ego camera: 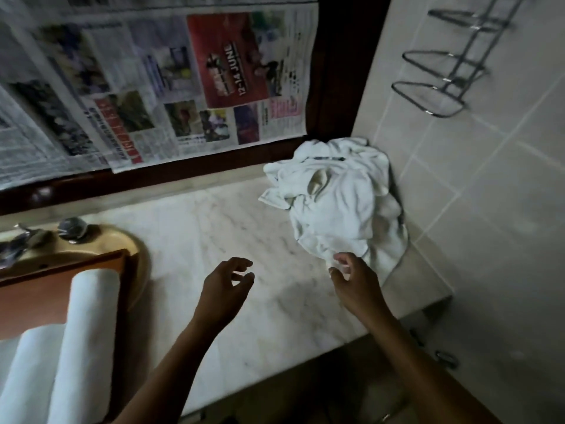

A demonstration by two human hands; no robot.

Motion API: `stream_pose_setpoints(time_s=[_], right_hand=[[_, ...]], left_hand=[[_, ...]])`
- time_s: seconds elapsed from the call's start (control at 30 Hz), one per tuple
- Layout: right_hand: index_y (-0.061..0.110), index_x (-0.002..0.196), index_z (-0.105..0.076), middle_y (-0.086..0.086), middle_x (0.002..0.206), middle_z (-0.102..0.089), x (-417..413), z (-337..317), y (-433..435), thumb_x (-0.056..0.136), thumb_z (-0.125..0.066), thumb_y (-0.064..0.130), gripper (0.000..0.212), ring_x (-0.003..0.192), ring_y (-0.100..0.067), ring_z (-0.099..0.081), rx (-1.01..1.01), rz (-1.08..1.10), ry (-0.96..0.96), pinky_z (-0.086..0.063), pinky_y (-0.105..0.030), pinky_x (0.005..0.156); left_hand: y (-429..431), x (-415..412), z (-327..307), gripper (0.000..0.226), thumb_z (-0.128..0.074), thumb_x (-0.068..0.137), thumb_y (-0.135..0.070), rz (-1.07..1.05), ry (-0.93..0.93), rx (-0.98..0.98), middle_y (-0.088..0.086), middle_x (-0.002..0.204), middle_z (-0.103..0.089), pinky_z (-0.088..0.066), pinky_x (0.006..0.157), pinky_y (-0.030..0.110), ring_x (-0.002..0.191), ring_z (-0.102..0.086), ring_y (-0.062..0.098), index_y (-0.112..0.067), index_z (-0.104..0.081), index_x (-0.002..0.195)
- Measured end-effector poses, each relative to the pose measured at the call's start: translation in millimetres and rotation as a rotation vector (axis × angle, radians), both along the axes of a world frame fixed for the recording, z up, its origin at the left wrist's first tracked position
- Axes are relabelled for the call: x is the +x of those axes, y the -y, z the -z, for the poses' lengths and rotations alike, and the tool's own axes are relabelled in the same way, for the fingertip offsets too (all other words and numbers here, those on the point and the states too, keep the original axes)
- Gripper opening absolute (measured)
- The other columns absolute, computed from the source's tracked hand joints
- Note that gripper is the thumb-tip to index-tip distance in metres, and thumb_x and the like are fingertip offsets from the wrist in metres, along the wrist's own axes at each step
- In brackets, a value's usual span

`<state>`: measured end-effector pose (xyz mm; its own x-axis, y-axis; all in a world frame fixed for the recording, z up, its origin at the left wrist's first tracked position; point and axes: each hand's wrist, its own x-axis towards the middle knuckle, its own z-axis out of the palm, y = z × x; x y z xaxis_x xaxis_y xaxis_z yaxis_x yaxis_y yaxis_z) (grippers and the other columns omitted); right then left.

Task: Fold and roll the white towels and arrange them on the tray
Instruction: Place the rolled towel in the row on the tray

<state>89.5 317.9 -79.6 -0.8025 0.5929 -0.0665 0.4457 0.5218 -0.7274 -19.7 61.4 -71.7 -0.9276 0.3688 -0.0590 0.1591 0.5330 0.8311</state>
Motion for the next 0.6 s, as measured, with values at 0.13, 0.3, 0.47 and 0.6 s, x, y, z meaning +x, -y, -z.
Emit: stream_pose_setpoints(time_s=[0.13, 0.3, 0.47, 0.6], right_hand=[[0.011, 0.138, -0.055, -0.012, 0.132, -0.061, -30, 13, -60, 0.094, -0.069, 0.022, 0.048, 0.123, -0.03, -0.058, 0.04, 0.105, 0.019, -0.045, -0.033, 0.1], [0.002, 0.156, -0.028, -0.023, 0.151, -0.044, -79, 32, -113, 0.095, -0.069, 0.034, 0.081, 0.138, -0.039, -0.045, 0.008, 0.261, 0.077, -0.04, -0.044, 0.112], [0.015, 0.123, -0.059, -0.008, 0.114, -0.072, -97, 40, -141, 0.088, -0.075, 0.043, 0.049, 0.109, -0.033, -0.067, 0.071, 0.269, 0.119, -0.052, -0.041, 0.089], [0.017, 0.089, -0.062, 0.001, 0.081, -0.065, -79, 12, -162, 0.084, -0.082, 0.042, 0.032, 0.084, -0.026, -0.064, 0.105, 0.306, 0.087, -0.041, -0.031, 0.071]], left_hand=[[-46, -16, -3, 0.016, -0.07, 0.093, -0.02, 0.059, -0.008, -0.004, -0.016, 0.103, -0.071, -0.044, 0.071, 0.004, 0.085, -0.065, -0.006, -0.03, -0.071, 0.107], [-92, -41, -3, 0.015, -0.069, 0.094, -0.017, 0.125, -0.025, 0.025, -0.017, 0.094, -0.074, -0.044, 0.069, 0.005, 0.083, -0.067, -0.003, -0.03, -0.073, 0.101], [-127, -71, 1, 0.014, -0.068, 0.095, -0.019, 0.18, -0.001, 0.011, -0.019, 0.09, -0.074, -0.042, 0.067, 0.003, 0.081, -0.066, -0.006, -0.031, -0.074, 0.099], [-149, -97, 4, 0.015, -0.067, 0.095, -0.021, 0.241, 0.01, -0.006, -0.017, 0.094, -0.074, -0.043, 0.067, 0.004, 0.082, -0.066, -0.006, -0.034, -0.073, 0.1]])
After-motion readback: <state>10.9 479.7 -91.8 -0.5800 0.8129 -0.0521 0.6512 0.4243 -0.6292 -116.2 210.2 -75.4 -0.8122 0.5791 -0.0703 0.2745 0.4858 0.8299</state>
